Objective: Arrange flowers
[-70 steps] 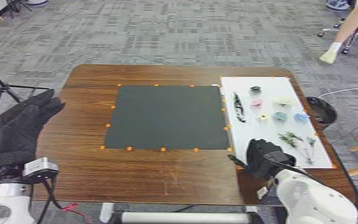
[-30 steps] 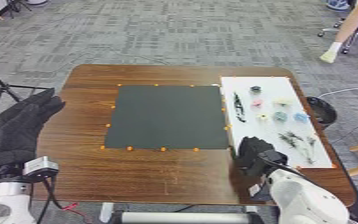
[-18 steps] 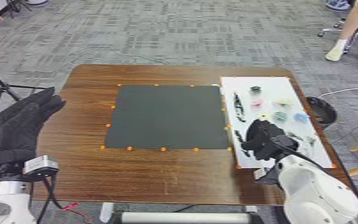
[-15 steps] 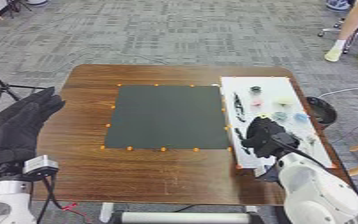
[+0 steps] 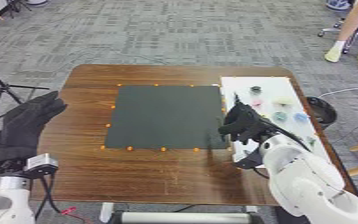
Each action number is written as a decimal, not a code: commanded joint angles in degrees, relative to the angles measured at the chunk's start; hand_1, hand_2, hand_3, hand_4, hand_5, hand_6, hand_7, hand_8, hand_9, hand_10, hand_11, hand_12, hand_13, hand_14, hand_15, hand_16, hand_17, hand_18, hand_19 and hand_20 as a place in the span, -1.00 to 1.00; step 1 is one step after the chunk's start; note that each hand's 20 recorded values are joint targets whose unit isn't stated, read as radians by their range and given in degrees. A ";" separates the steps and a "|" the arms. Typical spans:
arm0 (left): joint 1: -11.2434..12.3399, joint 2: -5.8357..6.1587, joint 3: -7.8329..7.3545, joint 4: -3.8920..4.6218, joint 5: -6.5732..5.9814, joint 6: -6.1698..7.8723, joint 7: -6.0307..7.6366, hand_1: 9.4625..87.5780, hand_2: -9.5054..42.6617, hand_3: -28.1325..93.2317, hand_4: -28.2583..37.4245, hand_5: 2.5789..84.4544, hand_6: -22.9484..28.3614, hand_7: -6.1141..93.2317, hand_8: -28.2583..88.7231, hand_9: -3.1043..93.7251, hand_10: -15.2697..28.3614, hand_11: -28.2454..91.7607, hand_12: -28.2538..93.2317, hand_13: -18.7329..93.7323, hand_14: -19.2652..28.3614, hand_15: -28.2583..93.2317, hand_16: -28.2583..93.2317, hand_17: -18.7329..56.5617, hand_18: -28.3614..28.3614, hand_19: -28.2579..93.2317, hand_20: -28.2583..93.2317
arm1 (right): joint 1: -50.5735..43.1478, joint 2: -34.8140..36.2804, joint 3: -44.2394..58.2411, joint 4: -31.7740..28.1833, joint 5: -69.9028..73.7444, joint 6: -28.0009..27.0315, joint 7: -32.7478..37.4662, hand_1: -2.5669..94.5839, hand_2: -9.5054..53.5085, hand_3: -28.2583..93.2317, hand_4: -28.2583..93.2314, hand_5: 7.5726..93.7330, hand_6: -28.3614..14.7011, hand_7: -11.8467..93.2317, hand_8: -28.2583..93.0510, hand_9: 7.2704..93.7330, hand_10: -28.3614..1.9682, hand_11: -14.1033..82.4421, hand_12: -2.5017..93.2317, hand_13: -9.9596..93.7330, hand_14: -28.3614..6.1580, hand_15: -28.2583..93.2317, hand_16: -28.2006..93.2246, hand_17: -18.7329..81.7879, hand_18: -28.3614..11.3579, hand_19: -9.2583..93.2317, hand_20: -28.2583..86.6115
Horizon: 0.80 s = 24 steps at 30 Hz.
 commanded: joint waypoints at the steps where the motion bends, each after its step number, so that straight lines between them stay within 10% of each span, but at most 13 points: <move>1: -6.33 8.06 0.63 7.96 -1.41 5.48 0.83 -0.55 -0.59 0.59 -0.89 0.17 0.07 -0.63 -0.63 0.07 0.39 -0.19 -0.34 0.00 0.62 -0.14 -0.54 -0.31 0.47 -0.33 -0.20 | 15.23 -4.22 -8.99 4.64 4.25 -0.05 0.34 0.24 -1.00 0.38 -0.45 0.65 0.15 -0.19 -0.10 0.99 0.19 0.04 -0.33 1.00 0.66 0.50 -0.15 0.73 -0.17 1.00 0.30; 7: -9.18 10.20 2.42 12.55 -3.16 8.93 0.68 -0.61 -0.48 0.61 -0.97 0.19 0.06 -0.61 -0.63 0.09 0.41 -0.18 -0.34 0.01 0.61 -0.13 -0.54 -0.30 0.46 -0.33 -0.19 | 22.60 -7.21 -17.35 9.45 3.65 -0.40 -0.72 0.24 -1.00 0.38 -0.45 0.66 0.15 -0.20 -0.09 0.99 0.19 0.05 -0.34 1.00 0.66 0.51 -0.16 0.73 -0.16 1.00 0.30; 24: -11.42 9.54 4.41 13.92 -3.12 8.61 1.64 -0.63 -0.42 0.62 -1.00 0.20 0.04 -0.60 -0.64 0.09 0.41 -0.18 -0.35 0.02 0.60 -0.13 -0.54 -0.30 0.46 -0.34 -0.19 | 28.27 -17.21 -30.12 19.40 9.74 2.02 1.44 0.25 -1.00 0.37 -0.46 0.67 0.14 -0.21 -0.11 1.00 0.15 0.03 -0.35 1.00 0.63 0.51 -0.16 0.74 -0.16 1.00 0.30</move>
